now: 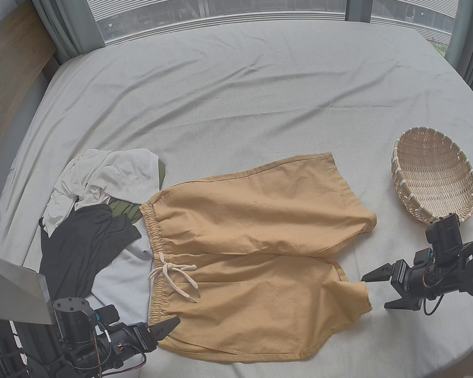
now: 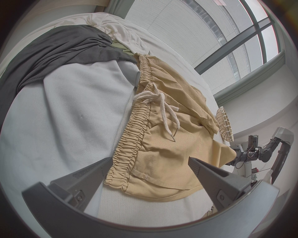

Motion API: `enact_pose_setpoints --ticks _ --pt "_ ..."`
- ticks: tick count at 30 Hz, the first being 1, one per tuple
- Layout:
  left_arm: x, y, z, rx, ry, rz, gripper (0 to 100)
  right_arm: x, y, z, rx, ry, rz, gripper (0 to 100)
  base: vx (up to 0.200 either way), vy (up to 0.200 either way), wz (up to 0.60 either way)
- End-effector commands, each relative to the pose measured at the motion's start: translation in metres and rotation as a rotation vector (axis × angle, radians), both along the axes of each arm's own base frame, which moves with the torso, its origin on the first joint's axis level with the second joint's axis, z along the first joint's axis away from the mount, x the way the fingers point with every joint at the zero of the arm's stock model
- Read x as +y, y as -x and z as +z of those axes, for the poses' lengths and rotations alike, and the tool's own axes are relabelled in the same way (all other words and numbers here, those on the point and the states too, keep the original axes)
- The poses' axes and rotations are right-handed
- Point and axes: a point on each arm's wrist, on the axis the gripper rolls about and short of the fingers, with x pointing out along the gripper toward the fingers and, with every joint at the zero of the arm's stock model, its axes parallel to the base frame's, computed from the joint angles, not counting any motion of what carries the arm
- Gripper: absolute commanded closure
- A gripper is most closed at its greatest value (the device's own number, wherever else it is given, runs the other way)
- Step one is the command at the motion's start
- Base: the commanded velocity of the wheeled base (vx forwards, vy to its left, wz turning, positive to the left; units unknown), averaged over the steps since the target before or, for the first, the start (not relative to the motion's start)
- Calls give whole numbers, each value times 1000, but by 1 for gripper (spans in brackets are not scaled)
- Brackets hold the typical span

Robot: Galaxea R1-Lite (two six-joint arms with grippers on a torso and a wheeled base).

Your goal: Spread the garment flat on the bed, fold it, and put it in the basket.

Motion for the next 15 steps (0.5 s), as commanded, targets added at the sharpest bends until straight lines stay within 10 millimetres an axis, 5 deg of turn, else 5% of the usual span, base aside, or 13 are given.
enact_pose_setpoints --ticks 1,15 --pt "0 0 1 -3 1 -2 0 6 -6 -11 44 11 19 0 0 0 0" --pt "1 2 1 3 -1 2 0 42 -9 0 6 15 128 0 0 0 0"
